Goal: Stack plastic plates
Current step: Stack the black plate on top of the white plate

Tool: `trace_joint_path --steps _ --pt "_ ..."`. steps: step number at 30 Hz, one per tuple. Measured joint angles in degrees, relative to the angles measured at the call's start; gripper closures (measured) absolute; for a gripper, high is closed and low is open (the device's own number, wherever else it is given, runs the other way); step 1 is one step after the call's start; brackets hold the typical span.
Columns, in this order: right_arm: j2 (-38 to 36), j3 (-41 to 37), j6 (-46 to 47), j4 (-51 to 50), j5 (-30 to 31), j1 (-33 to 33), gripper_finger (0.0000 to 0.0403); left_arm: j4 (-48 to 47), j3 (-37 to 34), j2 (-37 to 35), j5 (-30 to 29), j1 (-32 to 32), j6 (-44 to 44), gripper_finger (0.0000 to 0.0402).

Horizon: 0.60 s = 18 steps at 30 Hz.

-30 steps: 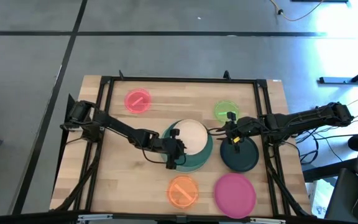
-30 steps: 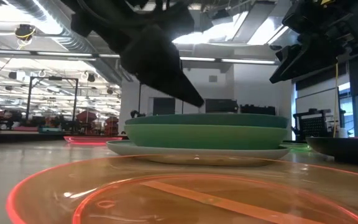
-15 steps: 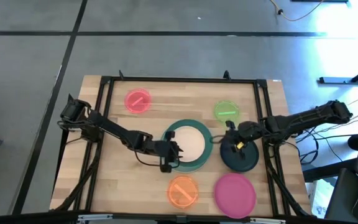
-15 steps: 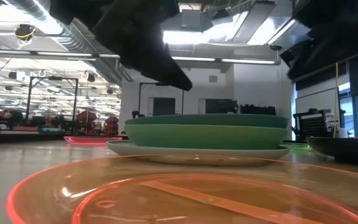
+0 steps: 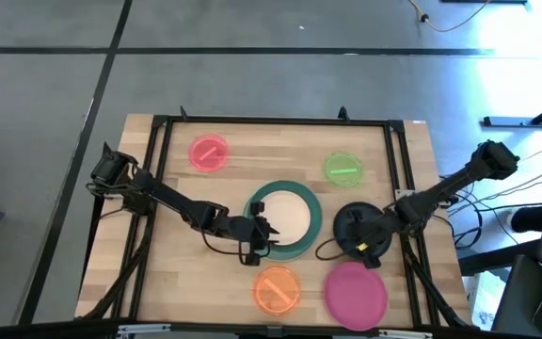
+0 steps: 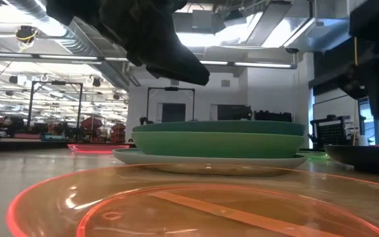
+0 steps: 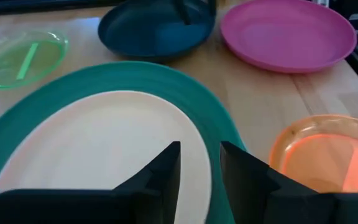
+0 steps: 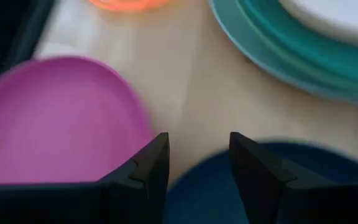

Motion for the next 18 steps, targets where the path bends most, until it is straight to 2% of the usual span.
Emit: trace_joint_path --steps 4,7,12,18 --pt "2.94 0.00 6.84 -2.82 2.19 -0.17 0.0244 0.04 0.00 0.00 0.04 -0.05 -0.23 0.0296" --pt "5.28 0.00 10.66 -3.07 0.70 -0.20 0.0244 -0.01 0.00 0.00 0.02 -0.05 -0.25 0.0296" --pt "8.46 0.42 13.62 -1.99 -0.84 -0.17 0.0244 -0.01 0.00 0.00 0.03 -0.01 -0.23 0.0296" --pt "12.40 0.44 16.67 -2.05 1.07 -0.24 0.0244 0.08 0.00 0.00 -0.03 0.02 -0.91 0.0296"
